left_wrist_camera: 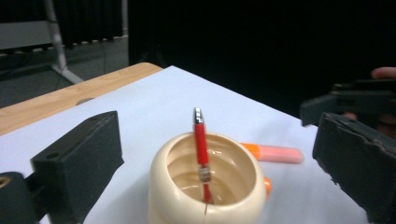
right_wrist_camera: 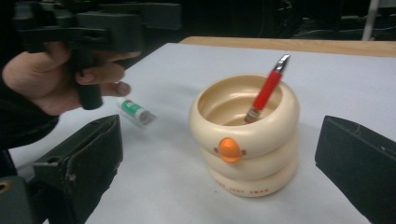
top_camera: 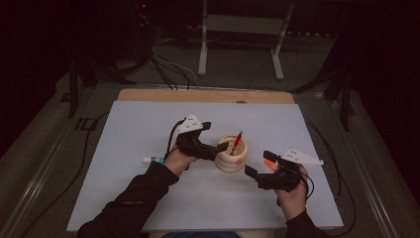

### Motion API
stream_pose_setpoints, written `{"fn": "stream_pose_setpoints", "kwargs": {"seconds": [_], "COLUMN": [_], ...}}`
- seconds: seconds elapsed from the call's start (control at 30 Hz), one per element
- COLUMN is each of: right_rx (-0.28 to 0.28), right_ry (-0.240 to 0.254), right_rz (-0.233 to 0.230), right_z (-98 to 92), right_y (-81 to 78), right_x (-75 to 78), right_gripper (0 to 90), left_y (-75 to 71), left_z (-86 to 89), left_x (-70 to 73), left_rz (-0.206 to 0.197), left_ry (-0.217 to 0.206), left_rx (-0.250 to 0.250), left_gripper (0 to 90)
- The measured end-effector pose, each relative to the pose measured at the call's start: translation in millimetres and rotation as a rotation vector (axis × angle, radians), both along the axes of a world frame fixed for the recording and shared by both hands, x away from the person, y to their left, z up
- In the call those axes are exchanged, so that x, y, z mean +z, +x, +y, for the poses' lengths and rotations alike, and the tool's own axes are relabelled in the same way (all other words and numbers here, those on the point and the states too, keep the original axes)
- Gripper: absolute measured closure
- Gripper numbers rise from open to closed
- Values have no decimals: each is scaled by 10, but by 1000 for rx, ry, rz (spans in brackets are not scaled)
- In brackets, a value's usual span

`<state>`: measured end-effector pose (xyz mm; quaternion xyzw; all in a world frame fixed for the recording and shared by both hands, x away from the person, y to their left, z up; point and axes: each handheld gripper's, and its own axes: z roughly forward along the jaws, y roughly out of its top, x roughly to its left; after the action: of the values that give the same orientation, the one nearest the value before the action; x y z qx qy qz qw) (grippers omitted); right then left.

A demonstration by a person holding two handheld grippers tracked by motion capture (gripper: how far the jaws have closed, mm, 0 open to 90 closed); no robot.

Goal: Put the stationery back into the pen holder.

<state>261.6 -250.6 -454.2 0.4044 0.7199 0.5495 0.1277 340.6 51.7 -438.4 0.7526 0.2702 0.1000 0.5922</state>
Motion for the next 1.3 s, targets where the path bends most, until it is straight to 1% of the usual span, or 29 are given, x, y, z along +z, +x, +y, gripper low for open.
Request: {"fn": "stream_pose_setpoints", "kwargs": {"seconds": [0.1,0.17,0.23,0.27,0.3,0.33,0.37,0.43,0.57,0.6,0.63,0.67,0.73,0.77,0.8,0.83,0.97,1.0,1.07,1.1,1.13,1.2,1.23,1.3], "right_rx": [-9,-13,-26,-29,-29,-42,-45,-62,-81,-81,-88,-95,-103,-112,-112,-119,-128,-133,-129,-134,-136,-130,-130,-124], "right_ry": [-5,-5,-13,-14,-14,-22,-21,-32,-56,-56,-67,-71,-91,-100,-100,-116,-124,-129,-124,-138,-162,-195,-208,-226], "right_rz": [-11,-18,-23,-25,-25,-30,-31,-30,-21,-21,-10,-5,-1,4,4,8,15,23,20,15,1,-13,-20,-9], "right_z": [-43,-92,-150,-186,-186,-294,-325,-421,-559,-559,-627,-644,-679,-697,-697,-718,-748,-778,-802,-807,-811,-808,-806,-801], "right_y": [6,11,20,25,25,39,41,52,72,72,86,88,97,102,102,108,125,139,151,153,156,161,162,169], "right_x": [29,53,76,86,86,107,111,117,101,101,66,52,12,-11,-11,-44,-87,-116,-138,-147,-161,-189,-202,-244], "right_gripper": [6,6,6,6,6,6,6,6,6,6,6,6,6,6,6,6,6,6,6,6,6,6,6,6], "left_y": [-31,-60,-84,-103,-103,-151,-151,-214,-272,-292,-306,-325,-338,-363,-363,-379,-421,-432,-455,-467,-481,-506,-534,-553], "left_z": [81,142,196,224,224,286,286,357,426,455,474,504,520,552,552,574,659,678,712,732,758,795,827,851], "left_x": [13,23,34,40,40,52,52,48,29,19,10,-4,-14,-32,-32,-47,-108,-125,-157,-174,-197,-234,-273,-301], "left_rz": [-9,-23,-25,-35,-35,-48,-48,-60,-66,-62,-61,-54,-53,-55,-55,-55,-47,-43,-52,-49,-47,-40,-37,-32], "left_ry": [9,11,13,14,14,22,22,30,38,37,37,42,41,49,49,44,32,39,46,45,40,51,50,56], "left_rx": [7,16,12,10,10,0,0,-8,-14,-14,-13,-17,-17,-18,-18,-14,-18,-13,-5,-5,-3,0,1,4], "left_gripper": [12,4,4,4,4,4,4,4,4,4,4,4,4,4,4,4,4,4,5,5,5,5,5,5]}}
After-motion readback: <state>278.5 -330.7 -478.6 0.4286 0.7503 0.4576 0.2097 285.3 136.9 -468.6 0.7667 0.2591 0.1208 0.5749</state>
